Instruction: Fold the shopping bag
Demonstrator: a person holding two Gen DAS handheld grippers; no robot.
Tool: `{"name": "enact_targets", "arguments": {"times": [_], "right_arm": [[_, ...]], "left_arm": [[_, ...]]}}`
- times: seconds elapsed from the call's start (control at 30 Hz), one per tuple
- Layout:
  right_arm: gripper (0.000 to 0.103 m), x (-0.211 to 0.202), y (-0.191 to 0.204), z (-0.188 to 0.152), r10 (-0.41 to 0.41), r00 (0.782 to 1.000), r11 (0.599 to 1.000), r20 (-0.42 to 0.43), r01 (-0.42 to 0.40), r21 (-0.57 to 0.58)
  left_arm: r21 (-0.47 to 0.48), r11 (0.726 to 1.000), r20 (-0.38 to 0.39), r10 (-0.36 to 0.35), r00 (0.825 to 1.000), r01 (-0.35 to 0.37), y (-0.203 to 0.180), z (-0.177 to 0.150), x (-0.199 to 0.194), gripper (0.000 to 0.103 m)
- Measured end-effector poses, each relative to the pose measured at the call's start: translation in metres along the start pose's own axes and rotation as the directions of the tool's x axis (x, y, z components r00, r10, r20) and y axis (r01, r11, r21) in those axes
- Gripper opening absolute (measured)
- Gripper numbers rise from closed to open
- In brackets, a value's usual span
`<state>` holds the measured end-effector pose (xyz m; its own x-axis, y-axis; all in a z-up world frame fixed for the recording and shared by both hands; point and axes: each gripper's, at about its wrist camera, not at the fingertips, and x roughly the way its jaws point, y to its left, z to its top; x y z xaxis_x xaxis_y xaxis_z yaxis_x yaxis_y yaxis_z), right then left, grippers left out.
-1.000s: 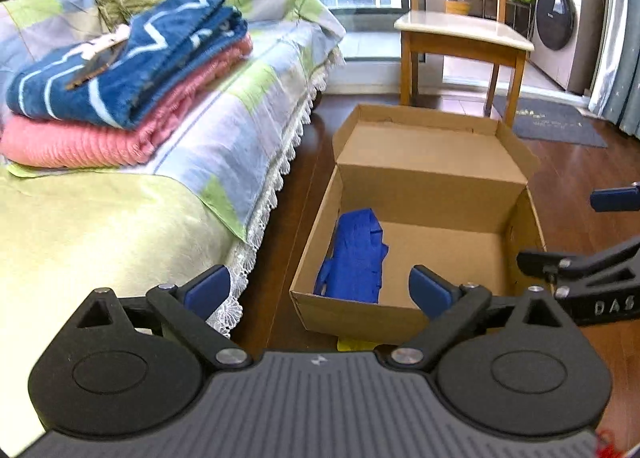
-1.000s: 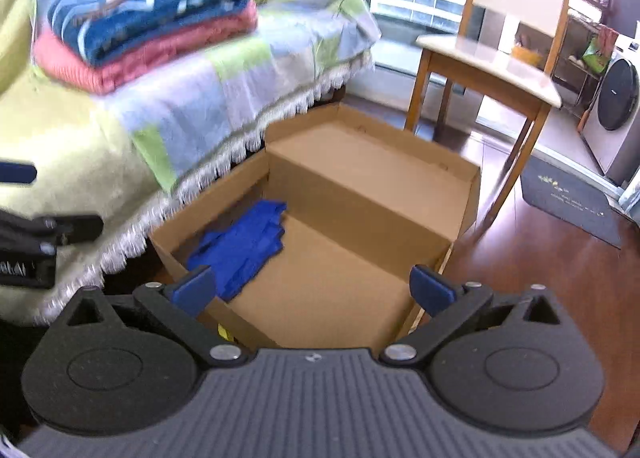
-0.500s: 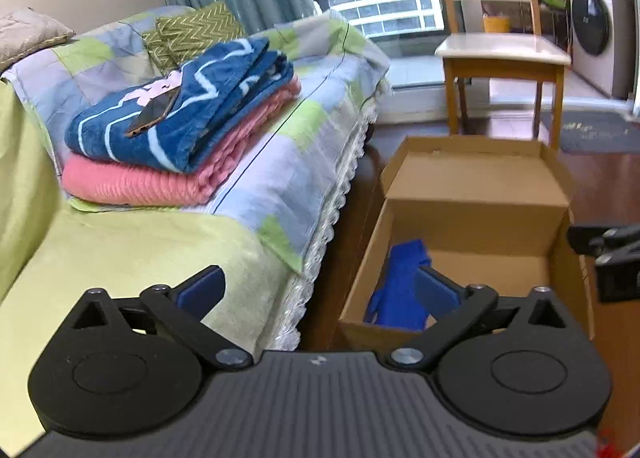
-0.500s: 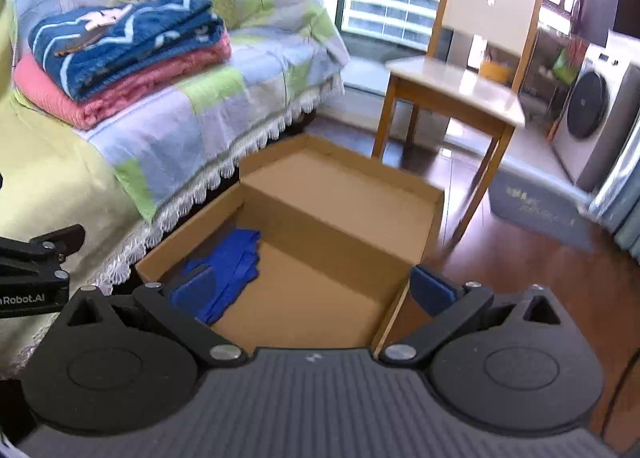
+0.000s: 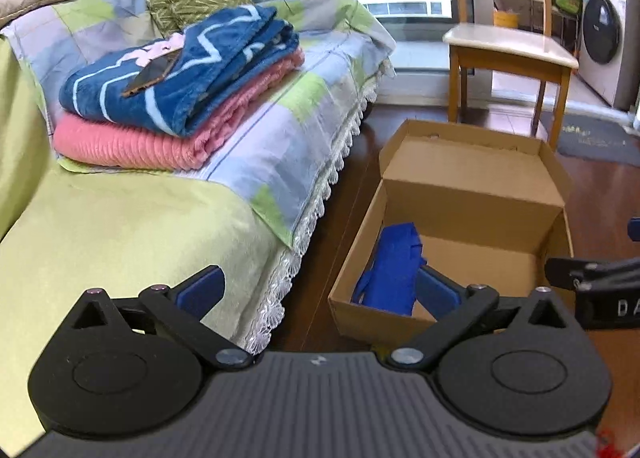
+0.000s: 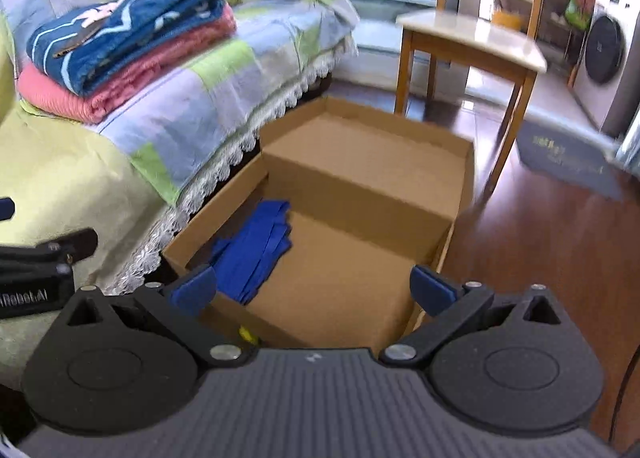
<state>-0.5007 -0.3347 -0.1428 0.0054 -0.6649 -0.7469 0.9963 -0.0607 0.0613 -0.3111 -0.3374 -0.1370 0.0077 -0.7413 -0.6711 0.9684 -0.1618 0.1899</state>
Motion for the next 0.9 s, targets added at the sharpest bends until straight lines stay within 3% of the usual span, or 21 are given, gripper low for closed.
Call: {"name": "enact_targets", "arguments": {"times": [0.37,0.57,0.9], "right_arm": [[0.102,0.032,0.004,-0.008,0.022,0.985,0.995,-0.171,-0.005,0.099],[0.102,0.048,0.012,-0.011,-0.007,0.981,0.997,-0.194,0.022,0.073],[0.102,0.061,0.01,-0.022,-0.055,0.972,0.995,-0.227,0.071,0.065]], "left_arm": [[-0.079,0.994,-0.12,-0.078,0.99,0.069,0.014,-0.025,0.032,0.102],[-0.142,0.986,-0.182,-0.116,0.976,0.091,0.018,-0.03,0.048,0.102],[-0.125,0.989,-0.211,-0.102,0.972,0.076,0.011,-0.026,0.061,0.102]]}}
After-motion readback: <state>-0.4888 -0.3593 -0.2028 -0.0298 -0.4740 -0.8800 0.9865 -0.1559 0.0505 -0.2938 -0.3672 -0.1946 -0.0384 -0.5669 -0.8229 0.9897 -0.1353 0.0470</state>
